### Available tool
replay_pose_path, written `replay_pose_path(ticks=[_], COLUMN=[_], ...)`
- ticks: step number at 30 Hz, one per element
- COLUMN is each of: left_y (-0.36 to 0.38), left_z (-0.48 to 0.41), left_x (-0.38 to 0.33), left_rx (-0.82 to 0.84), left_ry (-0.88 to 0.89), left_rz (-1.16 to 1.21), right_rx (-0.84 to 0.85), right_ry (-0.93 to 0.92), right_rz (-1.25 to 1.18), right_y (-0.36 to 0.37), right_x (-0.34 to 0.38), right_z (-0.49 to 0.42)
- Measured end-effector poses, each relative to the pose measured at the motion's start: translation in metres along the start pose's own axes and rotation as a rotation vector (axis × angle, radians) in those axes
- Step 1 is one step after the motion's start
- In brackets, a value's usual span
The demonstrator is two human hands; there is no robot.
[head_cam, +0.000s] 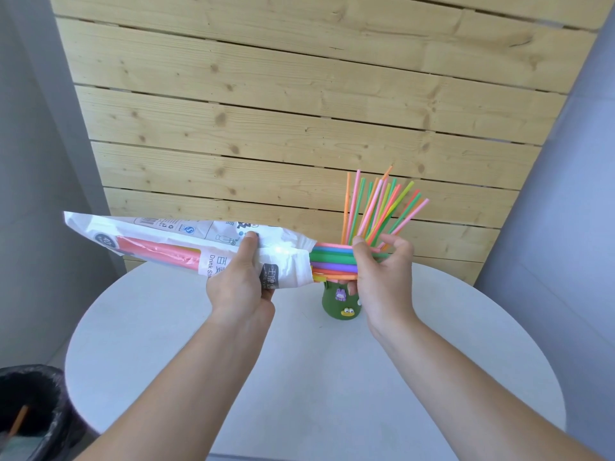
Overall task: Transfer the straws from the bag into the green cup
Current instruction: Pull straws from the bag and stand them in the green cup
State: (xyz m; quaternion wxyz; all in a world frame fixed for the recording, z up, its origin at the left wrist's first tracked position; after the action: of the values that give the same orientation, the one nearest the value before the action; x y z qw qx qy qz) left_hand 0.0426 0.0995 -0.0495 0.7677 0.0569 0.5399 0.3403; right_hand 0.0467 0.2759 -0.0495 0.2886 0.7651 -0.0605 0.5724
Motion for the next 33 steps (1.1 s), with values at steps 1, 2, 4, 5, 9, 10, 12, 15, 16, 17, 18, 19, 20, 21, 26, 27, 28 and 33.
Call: replay_pose_path(ticks=[1,2,4,5,9,10,12,15,16,17,18,19,20,21,26,27,28,33], left_y=[0.000,0.000,0.000,0.000,-0.002,-0.002,-0.003,-0.003,-0.003,-0.002,-0.002,-0.001,-0.001,-0.001,-0.001,-0.001,-0.001,-0.004], left_z=[0.000,0.000,0.000,-0.001,-0.002,-0.002,-0.002,-0.003,-0.003,-0.002,-0.002,-0.002,-0.002,-0.002,-0.001,-0.001,-0.002,-0.008], left_x=[0.000,0.000,0.000,0.000,-0.001,-0.001,-0.002,-0.003,-0.003,-0.002,-0.001,0.000,0.000,0.000,-0.001,0.000,0.001,-0.010], left_rx=[-0.001,-0.003,-0.007,-0.007,-0.011,-0.012,-0.019,-0.025,-0.024,-0.023,-0.021,-0.019,-0.020,-0.021,-0.028,-0.026,-0.024,-0.035], left_ry=[-0.002,-0.004,-0.006,-0.006,-0.007,-0.008,-0.008,-0.007,-0.005,-0.003,-0.001,0.000,0.000,-0.001,0.001,-0.004,-0.011,-0.014], left_rz=[0.000,0.000,-0.002,-0.003,-0.005,-0.003,0.004,0.017,0.016,0.011,0.005,0.000,-0.002,-0.003,-0.003,-0.002,0.001,0.046], right_rx=[-0.003,-0.001,0.006,0.012,0.035,0.029,0.017,0.012,0.022,0.049,0.077,0.102,0.117,0.122,0.131,0.145,0.146,0.119], right_ry=[0.004,0.011,0.028,0.029,-0.033,-0.061,-0.099,-0.017,0.027,0.054,0.066,0.073,0.086,0.102,-0.006,-0.038,-0.060,-0.105], right_rz=[0.001,0.007,0.025,0.038,0.054,0.057,0.095,0.066,0.049,0.061,0.107,0.157,0.190,0.208,0.274,0.270,0.264,0.229], right_y=[0.000,-0.001,-0.001,-0.002,-0.003,-0.004,-0.006,-0.006,-0.004,-0.003,-0.001,0.001,0.002,0.002,0.001,0.001,0.001,-0.008], right_x=[0.001,0.001,0.001,0.000,0.001,0.002,0.004,0.003,0.003,0.002,0.002,0.001,0.000,-0.001,-0.001,-0.001,-0.001,0.011], right_z=[0.000,-0.001,-0.002,-0.002,-0.003,-0.003,-0.003,-0.002,-0.001,0.000,0.001,0.002,0.004,0.005,0.003,0.003,0.002,-0.011])
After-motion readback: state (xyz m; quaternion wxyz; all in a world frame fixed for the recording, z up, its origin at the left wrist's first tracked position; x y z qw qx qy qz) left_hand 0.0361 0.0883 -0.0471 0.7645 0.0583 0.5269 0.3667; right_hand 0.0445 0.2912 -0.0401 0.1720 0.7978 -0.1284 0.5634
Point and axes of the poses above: each hand's wrist, its own z-axis away from the middle knuckle, its own y-axis out of the palm, x = y × z, the point moved 2 cm from there along -z, towards the middle knuckle, and after that the axes turned 15 degrees about -z, right-handed, at the moved point
